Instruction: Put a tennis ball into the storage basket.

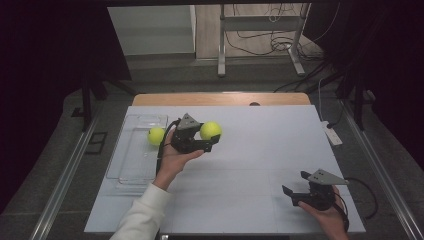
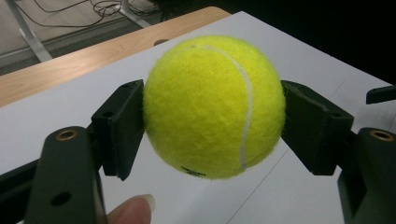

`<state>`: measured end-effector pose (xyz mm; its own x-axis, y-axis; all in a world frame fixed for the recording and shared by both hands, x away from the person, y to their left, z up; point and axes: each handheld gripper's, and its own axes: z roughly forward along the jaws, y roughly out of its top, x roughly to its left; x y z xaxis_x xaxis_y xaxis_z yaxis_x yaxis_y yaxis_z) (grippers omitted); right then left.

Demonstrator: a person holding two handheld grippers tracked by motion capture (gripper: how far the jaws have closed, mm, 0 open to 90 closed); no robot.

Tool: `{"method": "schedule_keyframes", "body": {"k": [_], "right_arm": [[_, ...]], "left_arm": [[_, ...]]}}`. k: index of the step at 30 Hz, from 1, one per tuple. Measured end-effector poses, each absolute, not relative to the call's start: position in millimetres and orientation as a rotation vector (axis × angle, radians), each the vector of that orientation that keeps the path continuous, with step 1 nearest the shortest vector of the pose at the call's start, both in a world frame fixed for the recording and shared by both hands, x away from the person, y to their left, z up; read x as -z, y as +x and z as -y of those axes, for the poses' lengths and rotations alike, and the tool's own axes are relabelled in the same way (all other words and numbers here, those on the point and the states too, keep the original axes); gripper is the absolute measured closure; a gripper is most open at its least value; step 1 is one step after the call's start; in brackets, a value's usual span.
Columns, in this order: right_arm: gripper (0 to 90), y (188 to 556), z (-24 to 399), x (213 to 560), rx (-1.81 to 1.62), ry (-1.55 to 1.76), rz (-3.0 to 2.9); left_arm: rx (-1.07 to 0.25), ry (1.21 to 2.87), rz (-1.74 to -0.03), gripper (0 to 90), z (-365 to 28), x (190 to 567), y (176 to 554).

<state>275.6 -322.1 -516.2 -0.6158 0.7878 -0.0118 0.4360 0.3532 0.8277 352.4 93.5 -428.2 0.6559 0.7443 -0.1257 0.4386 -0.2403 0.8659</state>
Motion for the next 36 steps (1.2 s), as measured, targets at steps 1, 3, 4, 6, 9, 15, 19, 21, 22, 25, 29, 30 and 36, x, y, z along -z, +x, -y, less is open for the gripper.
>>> {"method": "schedule_keyframes", "body": {"k": [1,3,4,6,9,15,19,21,22,25,29,30,36], "right_arm": [[11.3,276,322,516,-1.164,1.069,-2.211],[11.3,276,322,516,-1.168,1.071,-2.21],[11.3,276,322,516,-1.168,1.071,-2.21],[11.3,276,322,516,-1.168,1.071,-2.21],[11.3,275,322,516,-1.168,1.071,-2.21],[11.3,275,322,516,-1.169,1.069,-2.208],[11.3,275,323,516,-1.169,1.071,-2.207],[11.3,275,323,516,-1.169,1.071,-2.207],[11.3,275,322,516,-1.169,1.071,-2.207],[11.4,275,322,516,-1.168,1.069,-2.207],[11.3,275,322,516,-1.168,1.07,-2.207],[11.3,275,322,516,-1.168,1.07,-2.207],[11.3,275,322,516,-1.168,1.069,-2.207]], "left_arm": [[-0.387,1.878,-0.937,27.6,-95,428,352],[-0.391,1.87,-0.938,27.6,-97,426,351],[-0.391,1.87,-0.938,27.6,-97,426,351],[-0.394,1.869,-0.939,27.6,-99,425,351],[-0.396,1.866,-0.942,27.6,-101,424,349],[-0.4,1.857,-0.953,27.6,-106,424,347],[-0.411,1.851,-0.965,27.6,-112,423,346],[-0.411,1.85,-0.967,27.6,-113,423,346],[-0.414,1.846,-0.972,27.6,-115,423,345],[-0.418,1.841,-0.98,27.6,-119,422,345],[-0.427,1.826,-1.0,27.6,-125,421,344],[-0.429,1.826,-1.003,27.6,-127,421,344],[-0.437,1.822,-1.025,27.6,-133,422,344]]}}
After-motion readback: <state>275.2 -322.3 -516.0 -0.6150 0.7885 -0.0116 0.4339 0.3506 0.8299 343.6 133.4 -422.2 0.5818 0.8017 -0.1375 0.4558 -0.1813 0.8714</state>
